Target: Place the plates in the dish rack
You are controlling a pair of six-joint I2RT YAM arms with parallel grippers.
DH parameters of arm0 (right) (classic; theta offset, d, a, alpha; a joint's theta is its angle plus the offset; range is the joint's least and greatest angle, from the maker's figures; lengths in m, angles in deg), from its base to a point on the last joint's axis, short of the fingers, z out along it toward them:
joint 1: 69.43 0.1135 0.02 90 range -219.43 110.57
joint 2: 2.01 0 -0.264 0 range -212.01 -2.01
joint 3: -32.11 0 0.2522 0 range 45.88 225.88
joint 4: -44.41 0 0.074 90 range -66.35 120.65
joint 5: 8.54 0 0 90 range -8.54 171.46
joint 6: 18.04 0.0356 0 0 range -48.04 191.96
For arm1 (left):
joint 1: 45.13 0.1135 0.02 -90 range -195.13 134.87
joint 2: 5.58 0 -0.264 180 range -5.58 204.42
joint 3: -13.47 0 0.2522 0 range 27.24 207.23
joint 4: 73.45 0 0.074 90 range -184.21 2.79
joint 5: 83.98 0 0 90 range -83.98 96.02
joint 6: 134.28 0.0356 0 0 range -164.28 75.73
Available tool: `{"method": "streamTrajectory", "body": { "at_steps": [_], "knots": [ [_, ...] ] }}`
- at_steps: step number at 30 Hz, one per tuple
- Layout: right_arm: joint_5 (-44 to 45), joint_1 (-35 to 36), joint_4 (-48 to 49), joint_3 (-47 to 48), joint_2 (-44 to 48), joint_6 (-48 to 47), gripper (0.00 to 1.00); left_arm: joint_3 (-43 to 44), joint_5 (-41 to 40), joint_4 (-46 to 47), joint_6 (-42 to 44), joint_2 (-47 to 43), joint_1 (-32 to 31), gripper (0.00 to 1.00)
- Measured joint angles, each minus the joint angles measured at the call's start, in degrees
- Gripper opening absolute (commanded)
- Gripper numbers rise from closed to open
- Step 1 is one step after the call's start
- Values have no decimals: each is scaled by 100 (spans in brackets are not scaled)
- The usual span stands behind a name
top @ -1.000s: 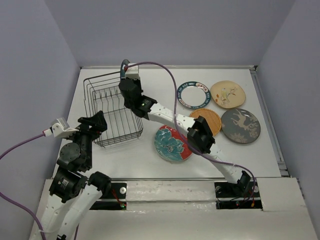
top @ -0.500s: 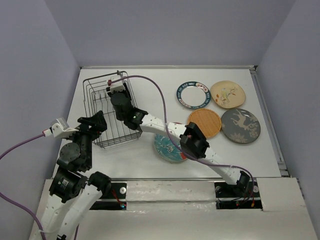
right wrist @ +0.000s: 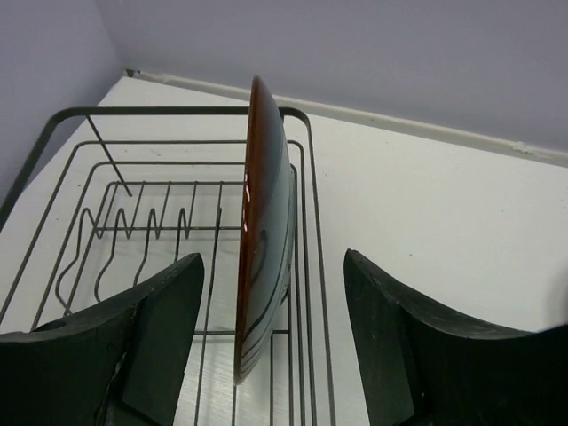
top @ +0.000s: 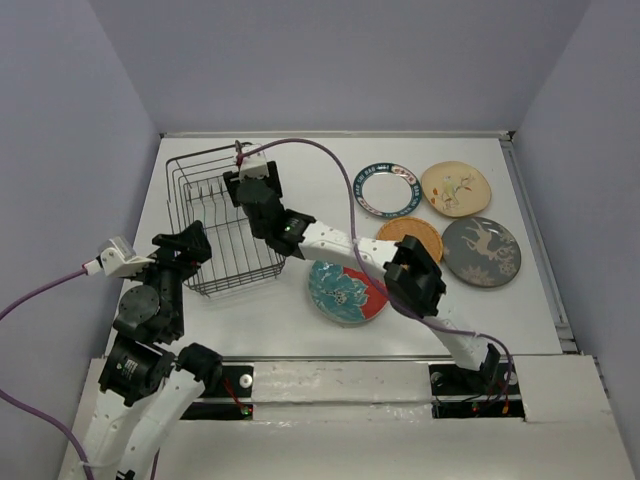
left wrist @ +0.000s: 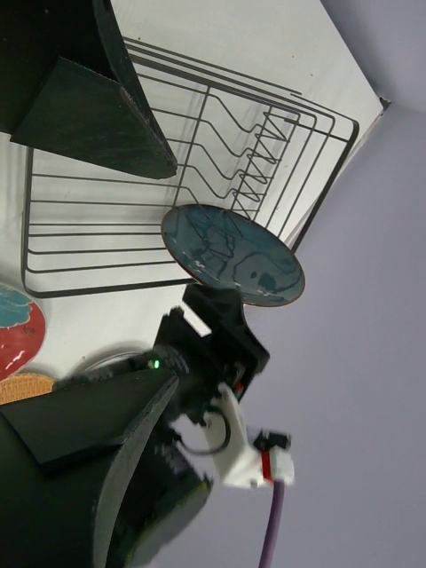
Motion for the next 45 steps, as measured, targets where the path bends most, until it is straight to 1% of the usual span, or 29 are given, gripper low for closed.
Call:
{"method": "streamTrajectory", "body": {
  "at_steps": [1, 3, 5, 7, 9, 10, 12, 13, 15, 17, 18, 19, 20, 23, 25, 30, 31, 33, 35, 39, 41, 45],
  "knots": [
    [-94, 7, -61, -219, 273, 157, 81, 0, 0, 0, 4, 0, 20, 99],
    [-308, 7, -160, -680, 837, 407, 87, 0, 15, 2, 28, 0, 26, 99],
    [-560, 7, -214, -1239, 1508, 682, 90, 0, 55, 7, 76, 0, 42, 99],
    [-815, -44, -323, -1781, 2135, 973, 90, 0, 131, 35, 157, 0, 59, 99],
    [-1290, -114, -391, -2557, 2940, 1360, 90, 0, 286, 87, 260, 0, 59, 99],
    [-1429, -151, -461, -2813, 3191, 1462, 89, 0, 367, 122, 304, 2, 59, 99],
    [-1926, -317, -750, -3713, 4028, 1803, 82, 0, 540, 201, 380, 9, 59, 99],
    [-2055, -380, -925, -4000, 4286, 1891, 79, 0, 586, 219, 396, 11, 59, 99],
    [-2411, -597, -1266, -5119, 5222, 2293, 72, -2, 785, 271, 433, 20, 59, 99],
    [-2621, -708, -1714, -5910, 5906, 2575, 64, -4, 922, 306, 448, 24, 59, 99],
    [-2708, -750, -2006, -6299, 6275, 2747, 64, -4, 986, 321, 452, 26, 59, 99],
    [-2776, -756, -2214, -6572, 6561, 2909, 69, -9, 1049, 341, 457, 28, 59, 99],
    [-2914, -769, -2485, -7062, 7034, 3178, 73, -11, 1084, 354, 461, 35, 59, 99],
    [-3150, -782, -3176, -8072, 8205, 3947, 81, -13, 1169, 400, 485, 83, 90, 99],
    [-3230, -807, -3519, -8513, 8697, 4459, 82, -15, 1207, 437, 498, 122, 120, 99],
    [-3163, -896, -3963, -9267, 9136, 5462, 81, -48, 1322, 525, 533, 227, 170, 99],
    [-3156, -944, -4000, -9451, 9211, 5648, 80, -50, 1338, 529, 538, 245, 170, 99],
    [-3189, -1019, -3960, -9683, 9237, 5829, 79, -52, 1386, 551, 544, 286, 173, 99],
    [-3300, -1091, -3724, -9916, 9099, 5934, 76, -70, 1410, 577, 549, 297, 173, 99],
    [-3615, -1180, -2769, -10375, 8780, 5963, 72, -125, 1427, 601, 590, 297, 173, 99],
    [-3775, -1318, -2111, -10631, 8717, 6052, 70, -129, 1427, 601, 610, 297, 173, 99],
    [-3982, -1641, -780, -11057, 8389, 6387, 61, -129, 1432, 605, 640, 297, 186, 99]
  ]
}}
